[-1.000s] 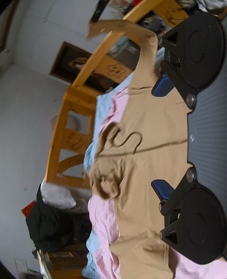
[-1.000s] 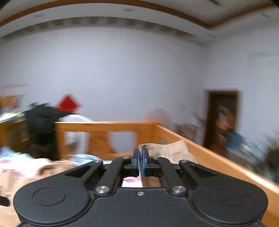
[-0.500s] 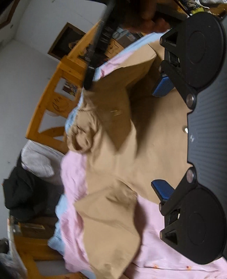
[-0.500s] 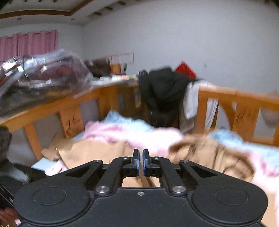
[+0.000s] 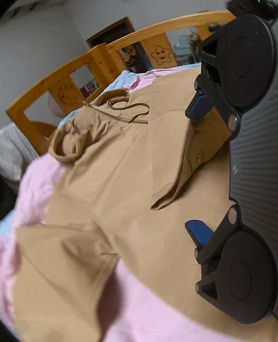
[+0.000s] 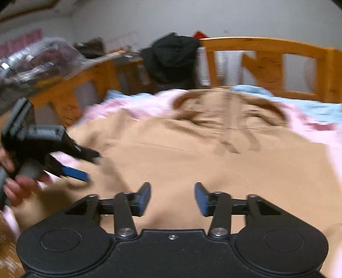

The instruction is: Fold large clothes

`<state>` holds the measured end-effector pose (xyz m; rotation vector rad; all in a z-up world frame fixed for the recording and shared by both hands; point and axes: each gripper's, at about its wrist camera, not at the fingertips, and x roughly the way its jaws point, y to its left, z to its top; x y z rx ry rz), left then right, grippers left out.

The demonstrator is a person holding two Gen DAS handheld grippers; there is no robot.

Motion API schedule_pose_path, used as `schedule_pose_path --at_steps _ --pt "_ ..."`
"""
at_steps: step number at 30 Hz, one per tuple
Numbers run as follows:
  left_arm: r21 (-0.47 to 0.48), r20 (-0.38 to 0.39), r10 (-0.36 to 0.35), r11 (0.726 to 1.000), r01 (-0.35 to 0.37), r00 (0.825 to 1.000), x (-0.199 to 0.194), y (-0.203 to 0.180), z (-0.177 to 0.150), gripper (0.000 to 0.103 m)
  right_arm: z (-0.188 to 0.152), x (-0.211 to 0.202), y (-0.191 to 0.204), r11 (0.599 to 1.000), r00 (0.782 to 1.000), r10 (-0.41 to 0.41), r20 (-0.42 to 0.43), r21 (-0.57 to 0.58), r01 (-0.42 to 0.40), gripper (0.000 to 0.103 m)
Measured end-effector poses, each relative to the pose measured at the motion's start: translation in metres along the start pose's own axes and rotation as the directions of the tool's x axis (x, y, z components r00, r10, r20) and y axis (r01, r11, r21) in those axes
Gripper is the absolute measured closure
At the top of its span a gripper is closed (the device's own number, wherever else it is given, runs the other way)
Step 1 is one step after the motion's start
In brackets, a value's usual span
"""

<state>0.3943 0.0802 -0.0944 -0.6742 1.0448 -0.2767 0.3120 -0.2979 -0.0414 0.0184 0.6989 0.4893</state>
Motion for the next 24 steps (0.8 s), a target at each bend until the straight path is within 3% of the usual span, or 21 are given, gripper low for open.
schedule_pose_path --at_steps 2,4,6,8,12,14,18,19,20,21,23,24 --pt "-0.028 -0.009 0.012 1.000 -0.012 1.000 0.007 0.001 0.000 0.005 -0.003 -0.011 -0.025 0.993 0.993 -0.116 0.015 0.018 0.116 0.037" --pt "-0.067 -0.037 0.021 0.997 -0.023 0.999 0.012 0.000 0.002 0.008 -0.004 -0.015 -0.055 0.952 0.953 -0.302 0.028 0.056 0.301 0.036" --pt "-0.098 -0.026 -0.021 0.995 0.019 0.999 0.008 -0.001 0.003 0.008 -0.004 -0.013 -0.085 0.912 0.917 -0.398 0.008 0.113 0.394 0.036" --pt "-0.063 -0.016 -0.008 0.998 0.007 1.000 0.005 -0.007 0.005 0.008 -0.008 -0.007 -0.118 0.882 0.906 -0.419 -0.062 0.208 0.422 0.036" --pt "-0.040 -0.045 0.001 0.999 -0.002 0.999 0.007 -0.013 0.010 0.007 -0.013 0.000 -0.155 0.853 0.917 -0.390 -0.090 0.341 0.396 0.037" --pt "-0.002 -0.077 0.053 0.999 -0.053 0.996 0.012 -0.015 0.008 0.011 -0.009 0.005 -0.167 0.843 0.924 -0.372 -0.092 0.382 0.378 0.033" --pt "0.065 -0.116 0.148 0.988 -0.141 0.982 0.029 -0.024 -0.002 0.046 0.003 0.016 -0.189 0.802 0.896 -0.433 -0.094 0.412 0.431 0.033" --pt "0.099 -0.106 0.174 0.982 -0.164 0.979 0.032 -0.029 -0.005 0.060 0.004 0.019 -0.195 0.792 0.891 -0.441 -0.107 0.421 0.443 0.033" --pt "0.134 -0.094 0.209 0.972 -0.195 0.973 0.035 -0.034 -0.007 0.083 0.005 0.025 -0.202 0.781 0.892 -0.433 -0.134 0.439 0.445 0.039" --pt "0.172 -0.079 0.249 0.957 -0.233 0.965 0.038 -0.039 -0.008 0.092 0.004 0.029 -0.207 0.774 0.895 -0.419 -0.153 0.455 0.440 0.044" --pt "0.212 -0.048 0.259 0.946 -0.244 0.965 0.038 -0.048 -0.010 0.101 0.002 0.033 -0.211 0.769 0.899 -0.404 -0.172 0.469 0.435 0.084" --pt "0.235 -0.019 0.282 0.934 -0.270 0.959 0.038 -0.055 -0.011 0.101 0.002 0.034 -0.210 0.778 0.904 -0.390 -0.175 0.462 0.426 0.090"
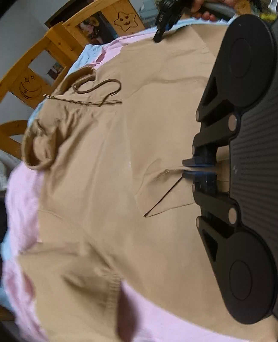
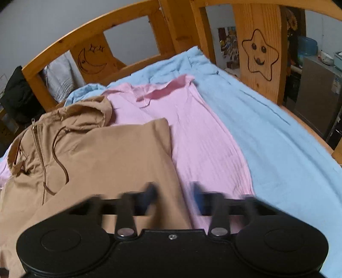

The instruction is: Fold large clothes

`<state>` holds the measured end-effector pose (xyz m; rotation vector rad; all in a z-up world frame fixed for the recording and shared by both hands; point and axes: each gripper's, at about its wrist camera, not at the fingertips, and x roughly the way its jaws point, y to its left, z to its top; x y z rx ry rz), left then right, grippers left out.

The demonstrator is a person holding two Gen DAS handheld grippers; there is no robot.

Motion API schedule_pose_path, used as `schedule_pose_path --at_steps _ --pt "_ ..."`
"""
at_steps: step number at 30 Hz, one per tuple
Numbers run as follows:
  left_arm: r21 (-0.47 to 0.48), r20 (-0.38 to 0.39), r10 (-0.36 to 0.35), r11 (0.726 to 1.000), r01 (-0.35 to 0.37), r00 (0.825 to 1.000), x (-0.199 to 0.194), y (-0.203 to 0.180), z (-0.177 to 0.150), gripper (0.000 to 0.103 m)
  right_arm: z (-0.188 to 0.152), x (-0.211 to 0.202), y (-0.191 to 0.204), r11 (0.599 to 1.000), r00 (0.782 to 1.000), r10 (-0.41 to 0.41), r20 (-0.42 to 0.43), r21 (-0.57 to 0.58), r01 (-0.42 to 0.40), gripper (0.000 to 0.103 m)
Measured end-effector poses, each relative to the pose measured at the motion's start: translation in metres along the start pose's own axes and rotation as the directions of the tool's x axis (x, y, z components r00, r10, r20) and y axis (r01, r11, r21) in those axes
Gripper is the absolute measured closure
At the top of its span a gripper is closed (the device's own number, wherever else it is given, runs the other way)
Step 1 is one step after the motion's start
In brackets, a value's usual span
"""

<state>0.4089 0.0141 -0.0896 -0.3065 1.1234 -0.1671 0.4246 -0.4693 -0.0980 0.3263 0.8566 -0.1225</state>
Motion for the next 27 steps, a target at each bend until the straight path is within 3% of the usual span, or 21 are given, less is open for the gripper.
schedule_pose_path --at_steps 2,6,9,11,13,15,17,20,22,24,27 --pt "0.057 0.044 0.038 0.998 -0.040 0.998 -0.005 -0.011 0.002 0.102 -0.001 -0.006 0.007 0.999 1.000 0.001 0.005 -0.049 -0.001 0.100" --pt "0.149 0.125 0.085 0.983 -0.103 0.989 -0.011 -0.027 0.008 0.102 0.002 -0.042 0.019 0.995 0.988 0.021 0.155 -0.095 -0.007 0.101" --pt "0.217 0.110 0.105 0.968 -0.126 0.988 0.001 -0.030 0.005 0.102 -0.006 -0.035 0.027 0.973 0.988 -0.034 0.152 -0.220 0.067 0.101" --pt "0.253 0.107 0.127 0.956 -0.150 0.986 0.011 -0.031 0.001 0.099 -0.013 -0.017 0.029 0.958 0.991 -0.092 0.100 -0.262 0.115 0.092" --pt "0.238 0.117 0.137 0.958 -0.162 0.984 0.008 -0.031 0.000 0.092 -0.020 -0.016 0.030 0.949 0.984 -0.127 0.124 -0.273 0.157 0.081" --pt "0.219 0.119 0.146 0.961 -0.169 0.982 -0.002 -0.030 -0.002 0.078 -0.029 -0.028 0.031 0.939 0.981 -0.108 0.160 -0.306 0.154 0.064" --pt "0.229 0.145 0.152 0.956 -0.182 0.978 -0.014 -0.028 -0.009 0.046 -0.045 -0.050 0.037 0.911 0.970 -0.074 0.232 -0.380 0.161 0.049" --pt "0.279 0.177 0.219 0.924 -0.262 0.960 -0.015 -0.027 -0.023 0.045 -0.069 -0.066 0.049 0.843 0.962 -0.069 0.263 -0.500 0.197 0.046" --pt "0.274 0.150 0.264 0.915 -0.297 0.953 -0.004 -0.023 -0.025 0.045 -0.079 -0.055 0.051 0.796 0.959 -0.147 0.243 -0.547 0.260 0.046" --pt "0.245 0.150 0.246 0.929 -0.277 0.958 0.000 -0.017 -0.027 0.043 -0.086 -0.037 0.046 0.794 0.960 -0.204 0.194 -0.540 0.278 0.046" --pt "0.185 0.162 0.201 0.956 -0.230 0.966 -0.023 -0.007 -0.028 0.036 -0.086 -0.037 0.048 0.816 0.957 -0.206 0.205 -0.503 0.284 0.046"
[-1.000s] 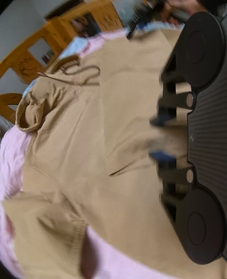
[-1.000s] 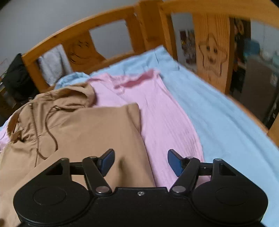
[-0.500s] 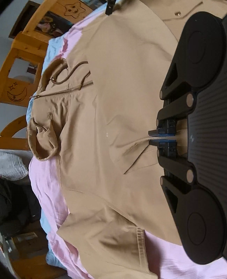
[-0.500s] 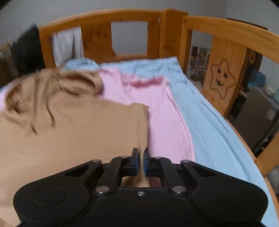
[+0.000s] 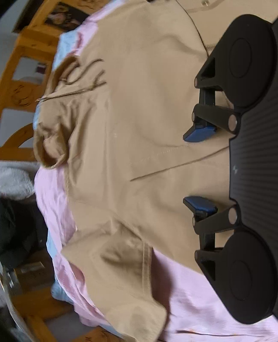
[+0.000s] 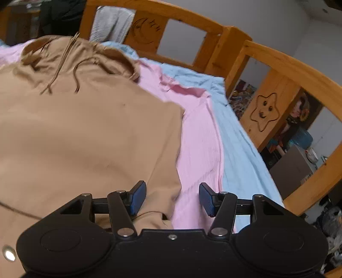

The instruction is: Fold large clothes

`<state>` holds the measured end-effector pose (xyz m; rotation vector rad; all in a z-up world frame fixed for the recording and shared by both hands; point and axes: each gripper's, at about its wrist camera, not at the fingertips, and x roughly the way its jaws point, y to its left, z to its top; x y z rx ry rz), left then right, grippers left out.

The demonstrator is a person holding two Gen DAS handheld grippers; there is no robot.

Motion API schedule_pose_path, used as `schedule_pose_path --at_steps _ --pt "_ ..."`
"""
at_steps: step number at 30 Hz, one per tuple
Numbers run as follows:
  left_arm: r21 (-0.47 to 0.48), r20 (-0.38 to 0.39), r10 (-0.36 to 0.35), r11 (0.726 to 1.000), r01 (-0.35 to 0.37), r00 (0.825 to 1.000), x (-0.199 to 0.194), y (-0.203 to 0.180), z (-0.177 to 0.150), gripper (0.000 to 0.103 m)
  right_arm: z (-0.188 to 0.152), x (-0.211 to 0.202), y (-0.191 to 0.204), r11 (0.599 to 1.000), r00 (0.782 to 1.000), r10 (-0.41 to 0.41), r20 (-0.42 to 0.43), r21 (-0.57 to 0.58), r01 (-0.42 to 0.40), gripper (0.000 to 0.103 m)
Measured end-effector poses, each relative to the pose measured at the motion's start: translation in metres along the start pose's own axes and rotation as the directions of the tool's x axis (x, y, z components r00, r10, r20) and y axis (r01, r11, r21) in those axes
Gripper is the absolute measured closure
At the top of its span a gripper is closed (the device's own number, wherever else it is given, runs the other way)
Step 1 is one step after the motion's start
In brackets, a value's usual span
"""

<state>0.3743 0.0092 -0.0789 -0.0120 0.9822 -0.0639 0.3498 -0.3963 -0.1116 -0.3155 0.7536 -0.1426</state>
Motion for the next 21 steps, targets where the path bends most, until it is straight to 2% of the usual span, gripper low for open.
schedule_pose_path --at_steps 1,2,4,6,8,10,12,13,16,18,21 --pt "-0.017 0.028 -0.013 1.000 0.013 1.000 -0.010 0.007 -0.003 0.028 0.003 -0.006 -0.001 1.000 1.000 0.020 0.019 0.021 -0.020 0.043" --pt "-0.035 0.059 -0.017 0.999 0.019 0.998 -0.022 0.016 -0.007 0.018 0.006 -0.013 -0.001 0.998 0.998 0.049 0.049 0.032 -0.050 0.034" --pt "-0.082 0.126 0.009 0.997 0.002 0.992 -0.046 0.039 -0.017 0.011 0.010 -0.029 0.005 0.996 0.991 0.078 0.105 0.029 -0.082 0.025" --pt "-0.149 0.182 0.069 0.988 -0.042 0.981 -0.065 0.068 -0.028 0.007 0.014 -0.045 0.010 0.989 0.982 0.134 0.134 0.039 -0.141 0.021" --pt "-0.239 0.203 0.162 0.964 -0.112 0.966 -0.077 0.102 -0.034 0.002 0.017 -0.059 0.019 0.981 0.972 0.181 0.152 0.044 -0.190 0.010" --pt "-0.359 0.199 0.207 0.925 -0.125 0.958 -0.084 0.141 -0.038 0.002 0.022 -0.071 0.031 0.967 0.955 0.242 0.174 0.037 -0.252 0.006" --pt "-0.523 0.208 0.220 0.848 -0.081 0.953 -0.089 0.183 -0.042 0.002 0.025 -0.084 0.048 0.952 0.938 0.300 0.174 0.009 -0.306 0.006" --pt "-0.602 0.217 0.223 0.797 -0.049 0.951 -0.089 0.203 -0.045 0.002 0.025 -0.088 0.056 0.945 0.931 0.322 0.170 -0.004 -0.327 0.005" --pt "-0.790 0.228 0.219 0.612 0.048 0.949 -0.081 0.249 -0.049 0.003 0.026 -0.100 0.083 0.917 0.905 0.399 0.146 -0.042 -0.397 0.005" --pt "-0.856 0.242 0.207 0.505 0.108 0.948 -0.071 0.269 -0.047 0.004 0.027 -0.108 0.098 0.903 0.893 0.429 0.136 -0.067 -0.424 0.005" --pt "-0.892 0.258 0.201 0.425 0.154 0.945 -0.057 0.280 -0.036 0.008 0.027 -0.114 0.114 0.889 0.879 0.457 0.132 -0.094 -0.448 0.005"
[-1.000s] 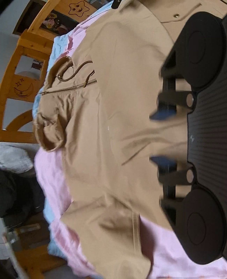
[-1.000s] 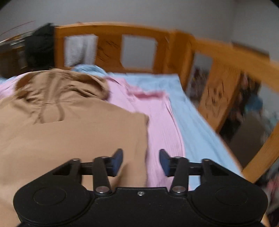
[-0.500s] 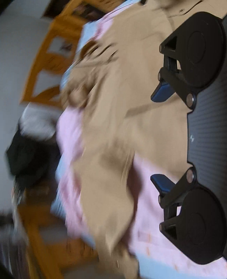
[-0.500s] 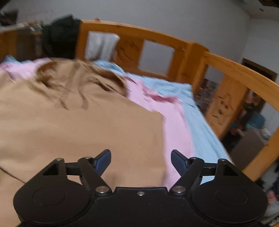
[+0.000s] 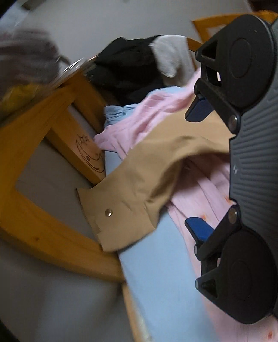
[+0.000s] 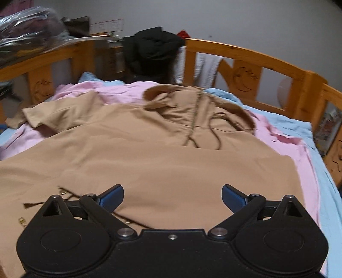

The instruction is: Fold large clothes

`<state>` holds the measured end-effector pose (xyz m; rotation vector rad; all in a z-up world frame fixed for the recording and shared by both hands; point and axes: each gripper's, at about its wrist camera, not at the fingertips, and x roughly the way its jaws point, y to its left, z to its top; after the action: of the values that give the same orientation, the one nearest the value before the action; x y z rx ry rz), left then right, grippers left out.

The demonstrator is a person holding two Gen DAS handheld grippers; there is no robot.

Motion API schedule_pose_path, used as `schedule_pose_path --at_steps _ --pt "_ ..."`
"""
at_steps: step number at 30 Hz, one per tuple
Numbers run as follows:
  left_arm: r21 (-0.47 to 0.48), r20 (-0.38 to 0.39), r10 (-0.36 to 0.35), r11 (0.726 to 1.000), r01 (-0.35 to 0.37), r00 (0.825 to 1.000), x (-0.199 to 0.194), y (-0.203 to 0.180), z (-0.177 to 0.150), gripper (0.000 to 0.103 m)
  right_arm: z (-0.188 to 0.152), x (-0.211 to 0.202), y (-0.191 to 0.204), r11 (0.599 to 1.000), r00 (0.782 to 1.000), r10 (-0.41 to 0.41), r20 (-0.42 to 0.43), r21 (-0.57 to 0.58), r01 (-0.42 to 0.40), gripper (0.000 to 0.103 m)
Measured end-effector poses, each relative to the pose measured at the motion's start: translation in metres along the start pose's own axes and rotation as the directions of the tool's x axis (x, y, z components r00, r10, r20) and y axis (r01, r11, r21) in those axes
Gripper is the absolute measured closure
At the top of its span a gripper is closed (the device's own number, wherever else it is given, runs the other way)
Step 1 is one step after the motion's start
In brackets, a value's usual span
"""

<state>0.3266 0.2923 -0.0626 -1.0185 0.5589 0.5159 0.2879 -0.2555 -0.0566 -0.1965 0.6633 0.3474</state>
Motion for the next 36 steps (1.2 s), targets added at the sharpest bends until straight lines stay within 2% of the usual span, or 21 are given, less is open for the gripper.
schedule_pose_path --at_steps 3,5,8,11,12,14,15,16,17,19,20,22,23,24,25,26,28,30,31,34,36 --pt "-0.047 -0.021 0.020 0.999 -0.021 1.000 0.018 -0.004 0.003 0.040 -0.001 -0.001 0.006 1.000 1.000 0.014 -0.002 -0.021 -0.014 0.004" --pt "-0.070 -0.042 0.000 0.998 -0.003 0.999 0.029 -0.006 0.003 0.097 -0.004 -0.005 0.008 1.000 1.000 0.015 -0.010 -0.021 -0.015 0.004" --pt "-0.024 0.006 0.004 1.000 -0.004 1.000 0.025 -0.022 -0.006 0.099 -0.008 -0.011 0.004 1.000 1.000 0.011 -0.021 -0.014 -0.011 0.004" --pt "0.176 0.103 -0.008 0.984 -0.010 0.995 0.006 -0.057 -0.025 0.103 -0.011 -0.020 -0.002 1.000 1.000 -0.003 -0.019 -0.009 0.002 0.004" --pt "0.259 0.130 -0.038 0.966 0.003 0.991 -0.002 -0.071 -0.034 0.103 -0.011 -0.022 -0.005 1.000 1.000 -0.006 -0.018 -0.006 0.006 0.004" --pt "0.456 0.185 -0.113 0.890 0.017 0.976 -0.021 -0.105 -0.058 0.103 -0.013 -0.027 -0.010 1.000 1.000 -0.018 -0.013 -0.003 0.018 0.004" --pt "0.559 0.194 -0.169 0.828 0.032 0.966 -0.031 -0.123 -0.072 0.103 -0.014 -0.030 -0.013 1.000 1.000 -0.024 -0.011 -0.004 0.024 0.004" --pt "0.661 0.179 -0.227 0.748 0.054 0.957 -0.040 -0.140 -0.088 0.103 -0.015 -0.033 -0.017 0.999 0.999 -0.032 -0.009 -0.004 0.032 0.004" --pt "0.763 0.153 -0.286 0.643 0.071 0.946 -0.048 -0.156 -0.109 0.103 -0.016 -0.035 -0.020 0.999 0.999 -0.039 -0.008 -0.002 0.039 0.004" --pt "0.912 0.052 -0.374 0.395 0.108 0.926 -0.063 -0.179 -0.154 0.103 -0.018 -0.040 -0.030 0.998 0.998 -0.064 -0.008 0.012 0.064 0.004" --pt "0.953 -0.019 -0.395 0.269 0.136 0.919 -0.067 -0.185 -0.177 0.103 -0.019 -0.042 -0.034 0.997 0.997 -0.075 -0.013 0.020 0.075 0.004" --pt "0.972 -0.186 -0.378 0.065 0.226 0.907 -0.071 -0.188 -0.217 0.102 -0.023 -0.046 -0.044 0.994 0.994 -0.107 -0.020 0.032 0.108 0.004" --pt "0.960 -0.268 -0.347 -0.024 0.278 0.899 -0.072 -0.185 -0.236 0.102 -0.025 -0.047 -0.048 0.992 0.992 -0.124 -0.021 0.036 0.125 0.004" --pt "0.943 -0.331 -0.303 -0.088 0.320 0.893 -0.070 -0.182 -0.252 0.102 -0.027 -0.049 -0.054 0.989 0.989 -0.144 -0.023 0.040 0.145 0.004" --pt "0.919 -0.391 -0.236 -0.146 0.366 0.889 -0.068 -0.176 -0.269 0.100 -0.029 -0.050 -0.061 0.985 0.986 -0.163 -0.028 0.046 0.164 0.004" --pt "0.901 -0.426 -0.188 -0.180 0.395 0.885 -0.065 -0.170 -0.282 0.097 -0.032 -0.051 -0.066 0.982 0.983 -0.178 -0.035 0.054 0.179 0.004" --pt "0.868 -0.474 -0.101 -0.221 0.445 0.875 -0.060 -0.153 -0.301 0.092 -0.037 -0.051 -0.078 0.974 0.976 -0.211 -0.054 0.077 0.214 0.004" --pt "0.859 -0.482 -0.056 -0.226 0.459 0.874 -0.060 -0.136 -0.311 0.069 -0.042 -0.051 -0.088 0.966 0.970 -0.231 -0.076 0.102 0.238 0.004" --pt "0.860 -0.483 -0.055 -0.216 0.462 0.874 -0.062 -0.130 -0.311 0.049 -0.043 -0.050 -0.091 0.964 0.969 -0.235 -0.083 0.112 0.243 0.004" --pt "0.861 -0.503 -0.066 -0.118 0.494 0.862 -0.072 -0.113 -0.295 0.030 -0.042 -0.046 -0.095 0.963 0.969 -0.230 -0.086 0.122 0.240 0.004" --pt "0.852 -0.523 -0.062 -0.058 0.520 0.850 -0.079 -0.109 -0.279 0.026 -0.036 -0.038 -0.088 0.969 0.975 -0.211 -0.074 0.118 0.218 0.004"
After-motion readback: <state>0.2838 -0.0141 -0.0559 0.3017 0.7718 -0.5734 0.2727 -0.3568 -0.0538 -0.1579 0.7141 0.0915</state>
